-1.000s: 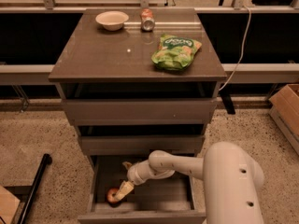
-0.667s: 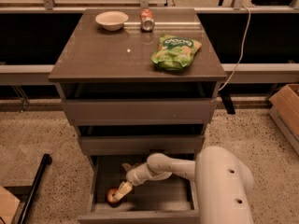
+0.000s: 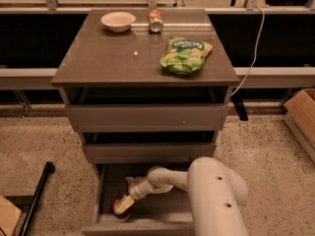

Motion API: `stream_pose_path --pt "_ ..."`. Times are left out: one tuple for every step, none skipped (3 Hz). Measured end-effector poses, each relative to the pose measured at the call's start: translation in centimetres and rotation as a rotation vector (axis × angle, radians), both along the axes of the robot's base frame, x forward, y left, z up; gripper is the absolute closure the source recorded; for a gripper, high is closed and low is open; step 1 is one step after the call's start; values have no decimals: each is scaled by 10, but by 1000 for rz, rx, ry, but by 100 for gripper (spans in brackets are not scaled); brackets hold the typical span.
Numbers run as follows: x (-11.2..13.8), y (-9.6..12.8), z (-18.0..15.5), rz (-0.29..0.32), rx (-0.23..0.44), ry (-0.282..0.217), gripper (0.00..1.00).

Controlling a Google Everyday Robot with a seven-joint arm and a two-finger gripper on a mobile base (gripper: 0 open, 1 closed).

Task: Pick apple from bottom drawer and place on counter

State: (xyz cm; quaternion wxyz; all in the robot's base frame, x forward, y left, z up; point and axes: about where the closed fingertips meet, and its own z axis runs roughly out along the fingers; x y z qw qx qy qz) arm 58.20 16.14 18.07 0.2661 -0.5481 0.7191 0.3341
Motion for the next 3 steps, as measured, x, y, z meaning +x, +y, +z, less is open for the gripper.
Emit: stream_pose_path --pt "-6 9 -24 -34 -50 30 0" --pt "-14 17 -37 -66 -82 49 0" --pt "-20 18 -43 -96 -105 65 19"
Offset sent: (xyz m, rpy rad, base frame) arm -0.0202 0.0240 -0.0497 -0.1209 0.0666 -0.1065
